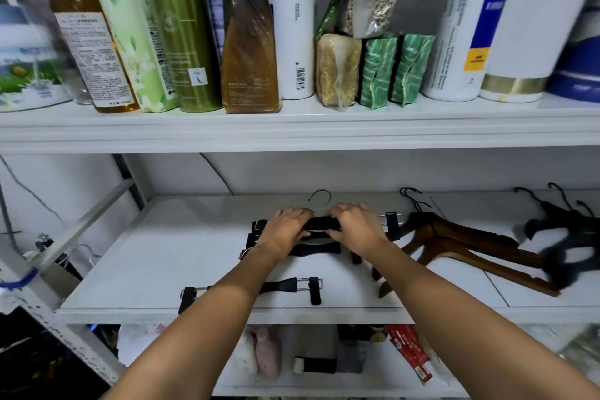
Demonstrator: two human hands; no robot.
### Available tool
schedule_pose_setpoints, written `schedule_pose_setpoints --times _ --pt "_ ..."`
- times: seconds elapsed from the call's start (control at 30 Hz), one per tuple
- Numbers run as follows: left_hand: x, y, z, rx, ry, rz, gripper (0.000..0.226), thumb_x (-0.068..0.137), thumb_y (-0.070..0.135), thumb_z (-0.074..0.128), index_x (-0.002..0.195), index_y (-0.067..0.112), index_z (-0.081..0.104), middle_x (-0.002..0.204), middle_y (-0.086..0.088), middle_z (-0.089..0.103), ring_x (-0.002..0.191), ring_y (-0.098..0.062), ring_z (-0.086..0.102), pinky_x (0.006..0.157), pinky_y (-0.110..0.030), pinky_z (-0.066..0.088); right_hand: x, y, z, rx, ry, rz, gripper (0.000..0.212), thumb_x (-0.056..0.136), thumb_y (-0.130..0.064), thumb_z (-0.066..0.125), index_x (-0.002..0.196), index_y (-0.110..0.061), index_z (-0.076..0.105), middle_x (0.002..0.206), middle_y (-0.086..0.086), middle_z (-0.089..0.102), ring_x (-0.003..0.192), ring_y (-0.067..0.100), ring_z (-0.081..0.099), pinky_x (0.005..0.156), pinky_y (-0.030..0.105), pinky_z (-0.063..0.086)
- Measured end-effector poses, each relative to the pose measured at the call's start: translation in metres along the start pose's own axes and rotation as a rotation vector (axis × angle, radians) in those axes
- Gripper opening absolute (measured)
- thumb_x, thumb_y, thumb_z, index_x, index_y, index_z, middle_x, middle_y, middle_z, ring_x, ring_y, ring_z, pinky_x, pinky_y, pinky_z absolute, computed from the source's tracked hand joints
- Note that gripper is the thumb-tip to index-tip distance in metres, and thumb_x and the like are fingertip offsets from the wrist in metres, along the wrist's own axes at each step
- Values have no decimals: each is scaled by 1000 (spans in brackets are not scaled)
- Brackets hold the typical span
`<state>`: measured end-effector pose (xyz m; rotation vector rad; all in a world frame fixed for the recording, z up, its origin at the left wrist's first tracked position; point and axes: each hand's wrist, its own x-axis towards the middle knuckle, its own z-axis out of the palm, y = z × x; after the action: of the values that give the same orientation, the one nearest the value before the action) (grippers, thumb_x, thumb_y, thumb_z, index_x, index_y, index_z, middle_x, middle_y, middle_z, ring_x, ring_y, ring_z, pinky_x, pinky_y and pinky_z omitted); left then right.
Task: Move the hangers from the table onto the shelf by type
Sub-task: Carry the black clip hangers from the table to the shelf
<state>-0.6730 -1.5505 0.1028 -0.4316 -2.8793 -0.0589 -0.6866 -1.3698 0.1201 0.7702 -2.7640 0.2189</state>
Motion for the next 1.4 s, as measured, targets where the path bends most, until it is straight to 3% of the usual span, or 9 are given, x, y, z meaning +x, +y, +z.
schedule_pose_setpoints --times 0.2,0.37,0.5,0.6,0.73,0.9,0.97,1.2,1.4 --pt "-1 5 4 -284 12 -92 34 88 21 63 121 17 59 119 -3 64 115 -22 55 94 -32 41 -13 2 -12 -169 64 -125 38 89 -30 62 125 -20 57 125 1 59 119 21 49 102 32 30" --pt "-1 4 11 -535 27 -195 32 81 7 69 112 12 64 115 -5 67 108 -22 60 95 -34 45 -25 -6 -18 -233 409 -395 34 62 -10 83 94 -14 72 96 4 69 88 24 66 85 31 52" --pt "2 6 11 -775 86 -273 25 78 -2 69 100 9 65 92 -5 68 85 -14 59 80 -28 46 -31 -10 -11 -219 412 -481 29 58 -10 84 84 -16 72 82 0 67 74 20 64 67 24 51" --pt "7 10 9 -981 115 -377 22 77 -6 69 95 6 62 77 -9 56 77 -17 49 70 -20 41 -34 -6 -1 -139 334 -402 25 60 -9 83 81 -15 71 77 0 67 70 19 65 62 22 51" --pt "9 14 9 -1128 98 -491 21 81 -4 68 97 4 58 82 -12 54 82 -21 52 76 -23 48 -31 0 12 -9 -3 -92 29 94 -25 53 121 -15 54 118 4 61 107 23 58 92 33 44" --pt "0 23 9 -1494 21 -543 14 89 -2 58 96 10 56 93 -15 49 88 -18 59 77 -24 57 -26 -5 24 304 -151 174 49 93 -42 54 133 -15 42 126 10 55 114 26 54 90 37 46" --pt "-1 28 8 -1596 11 -550 16 90 -4 55 96 11 54 92 -14 50 89 -17 62 88 -34 53 -23 -8 28 427 -180 257 53 92 -43 56 134 -13 42 124 11 57 113 27 56 91 38 48" --pt "-7 29 13 -1777 67 -594 24 92 -7 49 116 -1 52 93 -10 60 94 -21 62 101 -38 43 -18 -3 34 653 -115 328 36 90 -25 66 121 -8 58 100 7 62 91 20 57 78 29 42" --pt "-18 20 17 -1716 29 -624 29 96 5 49 124 -1 51 109 -18 61 87 -18 63 88 -36 54 -10 -1 37 587 -115 256 40 89 -24 67 126 -10 59 120 12 62 109 26 57 92 32 43"
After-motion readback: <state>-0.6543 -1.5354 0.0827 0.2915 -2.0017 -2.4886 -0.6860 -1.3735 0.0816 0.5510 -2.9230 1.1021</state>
